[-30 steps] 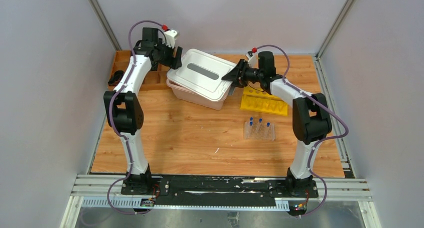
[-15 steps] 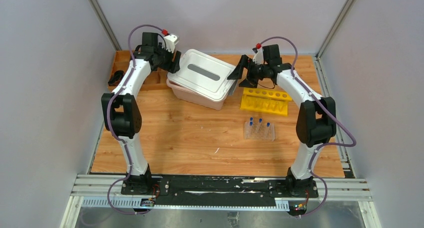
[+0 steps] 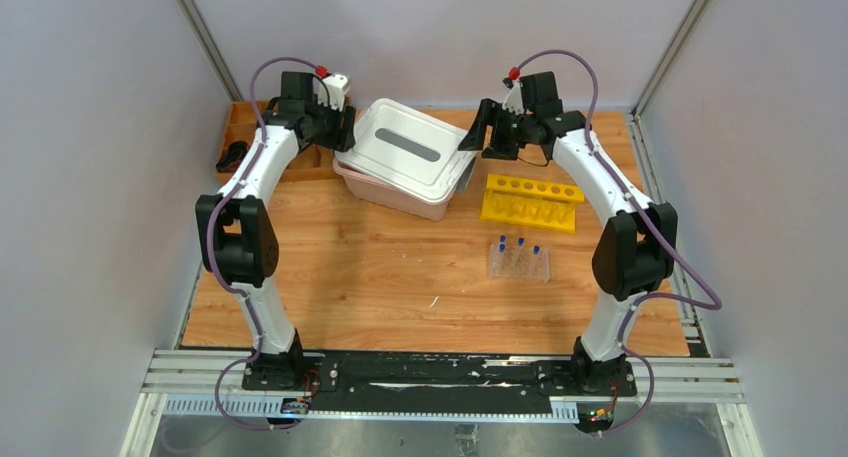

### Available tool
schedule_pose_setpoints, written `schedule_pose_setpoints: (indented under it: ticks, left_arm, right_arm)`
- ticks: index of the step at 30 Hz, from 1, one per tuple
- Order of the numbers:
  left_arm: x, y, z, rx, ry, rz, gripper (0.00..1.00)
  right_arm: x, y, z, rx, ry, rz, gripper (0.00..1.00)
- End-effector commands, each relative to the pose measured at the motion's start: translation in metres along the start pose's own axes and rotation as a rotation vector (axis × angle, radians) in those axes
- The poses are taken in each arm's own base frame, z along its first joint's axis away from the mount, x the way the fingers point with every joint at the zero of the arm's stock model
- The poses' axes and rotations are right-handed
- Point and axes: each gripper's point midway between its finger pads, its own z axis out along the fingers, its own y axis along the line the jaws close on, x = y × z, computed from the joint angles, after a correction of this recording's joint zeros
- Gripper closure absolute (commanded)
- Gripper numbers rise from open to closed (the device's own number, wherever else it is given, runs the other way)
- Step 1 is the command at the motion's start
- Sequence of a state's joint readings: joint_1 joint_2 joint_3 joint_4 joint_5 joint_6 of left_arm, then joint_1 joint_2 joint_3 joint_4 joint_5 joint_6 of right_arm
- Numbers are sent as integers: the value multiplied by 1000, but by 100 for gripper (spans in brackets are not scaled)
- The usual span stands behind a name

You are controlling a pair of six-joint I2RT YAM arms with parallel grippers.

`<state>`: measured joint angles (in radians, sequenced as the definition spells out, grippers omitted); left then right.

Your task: Organize the chemistry lab equipment

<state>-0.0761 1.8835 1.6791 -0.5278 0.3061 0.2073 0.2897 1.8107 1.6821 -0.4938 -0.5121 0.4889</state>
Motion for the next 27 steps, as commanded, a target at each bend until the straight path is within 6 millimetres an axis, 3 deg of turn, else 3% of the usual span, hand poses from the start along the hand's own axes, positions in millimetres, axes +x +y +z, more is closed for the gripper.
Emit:
schedule_pose_setpoints:
  ticks: [1, 10, 27]
  left_arm:
    - [11, -5, -9, -17, 23, -45, 39]
    - [9, -12, -15, 8, 15, -62, 41]
    - [8, -18, -43, 19, -11, -41, 45]
  right_arm:
    - [6, 0, 11, 30, 34, -21, 27]
    - [13, -13, 30, 81, 69, -32, 42]
    - [-12, -14, 50, 84, 43, -61, 56]
